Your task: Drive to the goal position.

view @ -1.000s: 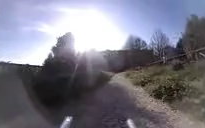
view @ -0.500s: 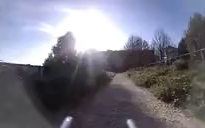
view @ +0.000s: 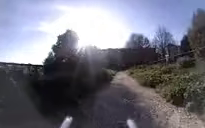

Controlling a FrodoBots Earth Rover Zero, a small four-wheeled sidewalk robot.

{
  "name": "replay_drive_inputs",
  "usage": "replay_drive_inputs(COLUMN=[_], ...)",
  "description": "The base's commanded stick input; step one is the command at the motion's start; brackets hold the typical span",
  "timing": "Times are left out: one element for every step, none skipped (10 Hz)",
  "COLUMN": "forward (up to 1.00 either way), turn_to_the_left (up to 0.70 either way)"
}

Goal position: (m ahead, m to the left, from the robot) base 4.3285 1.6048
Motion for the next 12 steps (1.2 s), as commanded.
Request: replay_drive_inputs(forward=[0.5, 0.5, 0.5, 0.5, 0.5, 0.5, 0.5, 0.5, 0.5, 0.5, 0.5, 0.5], turn_to_the_left=[0.0, 0.0, 0.0, 0.0, -0.17, -0.43, -0.27, -0.07, 0.0, 0.0, 0.0, 0.0])
